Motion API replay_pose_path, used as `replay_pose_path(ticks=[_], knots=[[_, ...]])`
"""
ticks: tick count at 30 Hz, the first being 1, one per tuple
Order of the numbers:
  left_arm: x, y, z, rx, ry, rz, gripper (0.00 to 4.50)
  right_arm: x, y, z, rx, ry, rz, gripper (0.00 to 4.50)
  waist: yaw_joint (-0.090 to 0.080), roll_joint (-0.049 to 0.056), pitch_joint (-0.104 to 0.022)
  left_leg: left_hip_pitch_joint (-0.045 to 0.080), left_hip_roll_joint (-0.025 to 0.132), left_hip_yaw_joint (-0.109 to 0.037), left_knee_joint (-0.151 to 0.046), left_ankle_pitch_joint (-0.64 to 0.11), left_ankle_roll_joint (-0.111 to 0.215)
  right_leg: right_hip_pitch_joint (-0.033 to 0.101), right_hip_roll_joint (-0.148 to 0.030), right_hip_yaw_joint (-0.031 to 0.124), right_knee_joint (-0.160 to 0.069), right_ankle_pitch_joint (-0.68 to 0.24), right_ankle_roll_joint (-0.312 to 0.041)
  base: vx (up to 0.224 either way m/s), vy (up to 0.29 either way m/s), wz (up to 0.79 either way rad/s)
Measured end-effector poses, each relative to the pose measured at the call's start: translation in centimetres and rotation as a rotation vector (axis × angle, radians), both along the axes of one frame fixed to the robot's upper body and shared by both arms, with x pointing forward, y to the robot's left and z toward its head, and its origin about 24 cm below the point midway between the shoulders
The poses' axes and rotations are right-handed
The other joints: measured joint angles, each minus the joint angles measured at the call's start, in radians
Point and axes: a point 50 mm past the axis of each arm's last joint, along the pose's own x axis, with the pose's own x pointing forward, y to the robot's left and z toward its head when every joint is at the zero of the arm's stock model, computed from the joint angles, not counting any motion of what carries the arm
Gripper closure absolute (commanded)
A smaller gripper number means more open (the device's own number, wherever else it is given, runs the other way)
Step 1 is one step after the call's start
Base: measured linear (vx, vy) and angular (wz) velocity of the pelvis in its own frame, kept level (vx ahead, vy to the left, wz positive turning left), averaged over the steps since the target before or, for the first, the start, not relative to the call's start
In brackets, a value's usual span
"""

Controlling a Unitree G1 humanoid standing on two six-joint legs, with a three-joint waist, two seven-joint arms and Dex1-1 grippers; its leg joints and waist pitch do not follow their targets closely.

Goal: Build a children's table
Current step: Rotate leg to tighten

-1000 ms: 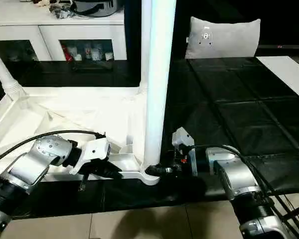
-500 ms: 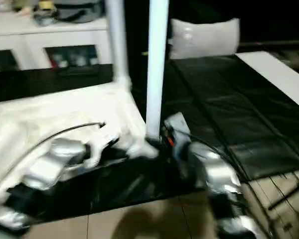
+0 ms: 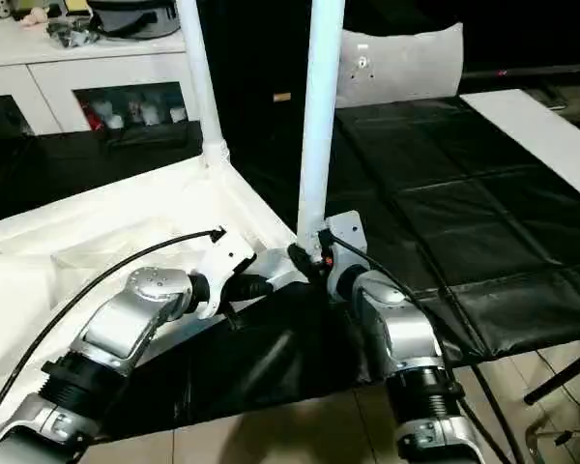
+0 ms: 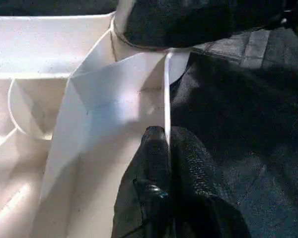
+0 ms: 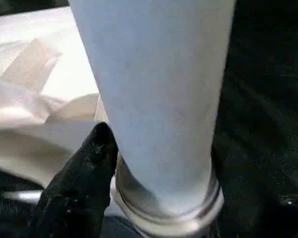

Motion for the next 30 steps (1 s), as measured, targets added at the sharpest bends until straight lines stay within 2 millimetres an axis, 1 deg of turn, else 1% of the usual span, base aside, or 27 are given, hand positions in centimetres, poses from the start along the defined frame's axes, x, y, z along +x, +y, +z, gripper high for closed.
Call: replay_pose_path(ticks=[4,5,9,11,14,16,18,19,21,23,25,27,29,30], knots=[[-0.2,0.6,0.0,0.014,-0.009,-0.046,4.5,-0.3,-0.9,0.1,-0.036,0.008,0.092,0.81,0.004,0.0,0.0,0.001,0.002,0.0,0.0,0.001,-0.001,0.0,0.002,-0.001,0.001,-0.003,0.002,0.0,0.0,0.0],[-0.2,0.9,-0.1,0.015,-0.009,-0.06,4.5,-0.5,-1.2,0.0,-0.049,0.015,0.11,0.68,0.005,0.0,0.0,0.001,0.002,0.0,0.0,0.001,-0.001,0.0,0.002,-0.001,0.001,-0.003,0.002,0.0,0.0,0.0],[-0.4,2.5,0.0,0.042,-0.013,-0.126,4.5,-1.3,-2.6,-0.2,-0.033,0.058,0.239,0.68,0.009,0.0,0.0,0.001,0.002,0.0,0.0,0.001,-0.002,0.0,0.002,-0.001,0.001,-0.002,0.001,0.0,0.0,0.0],[-0.4,3.4,0.1,0.065,-0.013,-0.157,4.5,-1.9,-3.5,0.1,-0.011,0.061,0.322,0.68,0.015,0.0,0.0,0.001,0.002,0.0,0.001,0.001,-0.002,0.0,0.002,-0.001,0.001,-0.002,0.001,0.0,0.0,0.0],[-0.7,4.6,0.3,0.097,-0.008,-0.229,4.5,-2.6,-4.1,0.5,0.001,0.066,0.442,0.68,0.024,0.0,0.0,0.001,0.002,0.0,0.001,0.001,-0.002,0.0,0.002,0.0,0.001,-0.002,0.001,0.0,0.0,0.0],[-1.0,5.2,0.4,0.11,0.001,-0.287,4.5,-2.7,-4.5,0.8,-0.006,0.048,0.491,0.68,0.033,-0.001,0.0,0.001,0.002,0.0,0.001,0.001,-0.001,0.0,0.002,0.0,0.002,-0.003,0.001,0.0,0.0,0.0],[-1.2,5.4,0.5,0.117,0.012,-0.34,4.5,-2.7,-4.5,1.0,-0.007,0.033,0.527,0.68,0.038,-0.002,0.001,0.001,0.003,0.001,0.001,0.001,-0.001,0.0,0.002,0.0,0.002,-0.002,0.001,0.0,0.0,0.0],[-1.4,5.6,0.5,0.124,0.017,-0.38,4.5,-2.7,-4.3,1.0,0.0,0.033,0.559,0.93,0.043,-0.003,0.001,0.001,0.003,0.001,0.001,0.001,-0.001,0.0,0.002,0.0,0.003,-0.002,0.001,0.0,0.0,0.0],[-1.7,5.6,0.6,0.132,0.026,-0.43,4.5,-2.8,-4.1,1.3,0.015,0.028,0.599,0.93,0.051,-0.004,0.001,0.001,0.003,0.001,0.002,0.001,-0.001,0.0,0.002,0.0,0.003,-0.002,0.001,0.0,0.0,0.0],[-2.0,5.6,0.6,0.144,0.028,-0.473,4.5,-2.9,-3.9,1.5,0.036,0.024,0.648,1.19,0.062,-0.009,0.0,0.002,0.003,0.001,0.002,0.001,-0.001,0.0,0.001,0.001,0.004,-0.003,0.001,0.0,0.0,0.0],[-2.1,5.6,0.6,0.15,0.028,-0.495,4.5,-3.1,-3.7,1.4,0.052,0.03,0.68,1.39,0.065,-0.012,0.0,0.002,0.003,0.002,0.003,0.001,-0.001,0.0,0.001,0.001,0.004,-0.003,0.001,0.0,0.0,0.0],[-2.1,5.6,0.6,0.151,0.027,-0.506,4.5,-3.2,-3.5,1.4,0.07,0.034,0.704,1.43,0.067,-0.014,0.001,0.002,0.002,0.002,0.003,0.001,-0.002,0.0,0.001,0.001,0.005,-0.002,0.001,0.0,0.0,0.0],[-2.2,5.5,0.6,0.151,0.025,-0.515,4.5,-3.4,-3.3,1.4,0.081,0.041,0.73,1.63,0.069,-0.015,0.0,0.002,0.002,0.002,0.003,0.001,-0.002,0.0,0.001,0.001,0.005,-0.002,0.001,0.0,0.0,0.0],[-2.2,5.5,0.6,0.152,0.024,-0.518,4.5,-3.4,-3.2,1.3,0.089,0.045,0.742,1.63,0.071,-0.015,0.0,0.003,0.002,0.002,0.003,0.001,-0.002,0.0,0.001,0.001,0.005,-0.002,0.001,0.0,0.0,0.0]])
